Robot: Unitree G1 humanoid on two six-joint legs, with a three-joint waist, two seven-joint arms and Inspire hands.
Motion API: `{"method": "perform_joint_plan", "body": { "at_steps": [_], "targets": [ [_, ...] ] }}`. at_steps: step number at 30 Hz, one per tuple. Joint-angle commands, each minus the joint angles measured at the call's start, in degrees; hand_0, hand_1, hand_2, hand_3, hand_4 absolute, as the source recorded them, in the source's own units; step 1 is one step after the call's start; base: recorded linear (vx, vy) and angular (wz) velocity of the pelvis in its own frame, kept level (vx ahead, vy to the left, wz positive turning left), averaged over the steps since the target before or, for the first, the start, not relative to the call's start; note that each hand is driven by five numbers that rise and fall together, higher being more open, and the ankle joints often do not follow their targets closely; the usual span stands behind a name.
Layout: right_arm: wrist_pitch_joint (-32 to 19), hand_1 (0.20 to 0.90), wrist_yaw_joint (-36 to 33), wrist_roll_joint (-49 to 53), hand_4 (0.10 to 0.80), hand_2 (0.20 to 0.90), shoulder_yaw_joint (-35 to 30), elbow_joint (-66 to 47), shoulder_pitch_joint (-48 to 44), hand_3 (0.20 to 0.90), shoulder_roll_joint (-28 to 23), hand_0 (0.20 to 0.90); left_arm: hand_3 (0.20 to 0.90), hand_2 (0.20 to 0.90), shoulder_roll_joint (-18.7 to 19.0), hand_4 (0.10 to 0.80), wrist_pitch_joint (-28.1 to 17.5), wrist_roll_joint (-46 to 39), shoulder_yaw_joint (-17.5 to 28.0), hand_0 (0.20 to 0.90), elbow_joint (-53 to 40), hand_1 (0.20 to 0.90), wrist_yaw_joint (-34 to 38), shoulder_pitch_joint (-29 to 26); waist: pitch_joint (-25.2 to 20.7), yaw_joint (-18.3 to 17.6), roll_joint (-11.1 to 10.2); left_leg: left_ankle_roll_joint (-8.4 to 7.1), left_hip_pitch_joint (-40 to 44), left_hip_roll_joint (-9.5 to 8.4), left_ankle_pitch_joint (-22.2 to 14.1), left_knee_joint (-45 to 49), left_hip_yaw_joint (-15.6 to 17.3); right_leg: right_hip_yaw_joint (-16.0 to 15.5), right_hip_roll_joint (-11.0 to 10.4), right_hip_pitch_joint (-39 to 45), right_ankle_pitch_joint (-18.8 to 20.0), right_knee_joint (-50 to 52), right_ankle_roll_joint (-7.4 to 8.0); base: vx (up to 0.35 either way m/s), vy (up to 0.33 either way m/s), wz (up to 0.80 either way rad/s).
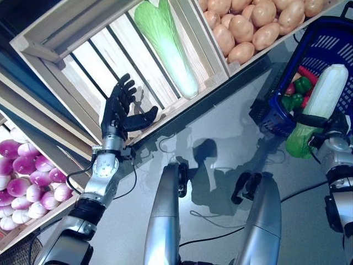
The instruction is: Put vegetables into the basket
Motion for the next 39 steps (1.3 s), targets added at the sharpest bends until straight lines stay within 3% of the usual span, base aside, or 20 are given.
{"method": "perform_joint_plan", "body": {
  "at_steps": [1, 10, 21, 24, 28, 29, 31, 34, 37, 39],
  "targets": [
    [-3.43, 0.900, -1.50, 4.38, 0.800, 0.900, 0.30, 2.05, -5.14, 0.900, -6.63, 0.900, 0.900, 0.900, 3.48, 0.800, -8.37, 1.56, 4.91, 0.900, -3.81, 0.900, 1.12, -3.97, -3.09, 0.93, 1.09, 1.67, 7.18, 1.06, -10.41, -1.35, -0.59, 1.27, -1.35, 5.34, -3.58, -2.52, -3.16, 0.000, 0.000, 0.00],
    [-6.54, 0.900, -2.69, 5.38, 0.800, 0.900, -0.36, 0.89, -5.12, 0.900, -7.65, 0.900, 0.900, 0.900, 4.87, 0.800, -8.37, -0.06, 4.91, 0.900, -0.41, 0.900, 1.11, -3.70, -4.48, 0.81, 0.27, 1.27, 9.45, 1.83, -9.76, -4.08, -0.22, -0.08, -0.63, 7.84, -3.17, -5.14, -3.24, 0.004, -0.002, -0.04],
    [-6.79, 0.900, -2.99, 8.04, 0.800, 0.900, -1.44, 0.04, -6.87, 0.900, -11.37, 0.900, 0.900, 0.900, 6.95, 0.800, -7.97, 2.41, 4.18, 0.900, -0.05, 0.900, -0.47, -2.22, -5.70, 0.81, -0.42, 0.53, 14.10, 2.48, -7.08, -11.10, 0.45, -2.66, 0.07, 13.43, -1.72, -11.37, -3.54, 0.001, -0.003, -0.01],
    [-7.26, 0.900, -2.49, 6.00, 0.800, 0.900, -0.02, 0.00, -7.96, 0.900, -12.49, 0.900, 0.900, 0.900, 8.86, 0.800, -6.52, 10.65, 3.70, 0.900, 1.09, 0.900, 3.83, -2.91, -6.03, 0.79, -0.67, 0.36, 15.31, 2.76, -6.44, -12.78, 0.84, -3.31, 0.13, 14.72, -1.56, -12.68, -3.77, 0.000, 0.000, 0.00],
    [-12.04, 0.900, -1.42, 6.30, 0.800, 0.900, 2.16, -3.51, -8.48, 0.900, -13.48, 0.900, 0.900, 0.900, 17.09, 0.800, -2.32, 29.66, 0.78, 0.900, 4.63, 0.900, 13.78, -7.11, -6.63, 0.19, -0.81, 0.07, 16.46, 3.13, -5.96, -13.91, 1.20, -3.72, 0.41, 15.93, -1.53, -13.73, -3.84, 0.008, 0.010, 0.00],
    [-13.14, 0.900, -0.79, 5.96, 0.800, 0.900, 2.72, -6.69, -8.43, 0.900, -13.28, 0.900, 0.900, 0.900, 21.40, 0.800, -0.21, 37.60, -1.34, 0.900, 6.93, 0.900, 16.71, -10.25, -6.69, -0.34, -0.71, -0.23, 16.58, 3.33, -6.04, -13.82, 1.34, -3.47, 0.62, 16.00, -1.62, -13.70, -3.74, 0.022, 0.045, -0.02],
    [-14.16, 0.900, -0.09, 4.22, 0.800, 0.900, 3.63, -9.52, -7.92, 0.900, -13.08, 0.900, 0.900, 0.900, 24.51, 0.800, 1.48, 46.71, -3.68, 0.900, 9.10, 0.900, 19.77, -13.21, -6.65, -0.82, -0.68, -0.38, 16.35, 3.54, -6.09, -13.64, 1.51, -3.16, 0.71, 15.61, -1.68, -13.39, -3.71, 0.005, 0.053, -0.02],
    [-14.73, 0.900, -0.67, 1.91, 0.800, 0.900, 7.52, -14.84, -7.68, 0.900, -13.43, 0.900, 0.900, 0.900, 30.61, 0.800, 6.13, 57.70, -11.06, 0.900, 12.61, 0.900, 24.61, -19.66, -6.38, -2.10, -0.52, -0.80, 15.56, 4.05, -5.97, -13.43, 1.94, -2.39, 0.97, 14.46, -1.50, -13.02, -3.45, -0.024, 0.075, -0.04],
    [-16.19, 0.900, -1.81, 0.22, 0.800, 0.900, 11.07, -17.27, -8.64, 0.900, -13.17, 0.900, 0.900, 0.900, 32.30, 0.800, 9.68, 67.51, -18.62, 0.900, 17.59, 0.900, 28.75, -27.51, -6.15, -3.16, -0.53, -1.00, 15.05, 4.59, -5.92, -13.54, 2.50, -1.94, 1.15, 13.75, -1.20, -13.25, -3.13, -0.038, 0.090, -0.02],
    [-16.38, 0.900, -1.52, 0.38, 0.800, 0.900, 11.91, -18.47, -8.68, 0.900, -12.91, 0.900, 0.900, 0.900, 32.34, 0.800, 11.27, 70.35, -21.25, 0.900, 19.42, 0.900, 30.09, -30.17, -6.15, -3.47, -0.62, -1.10, 14.89, 4.79, -5.86, -13.57, 2.76, -1.76, 1.21, 13.49, -1.01, -13.37, -3.01, -0.021, 0.066, -0.07]
  ]
}}
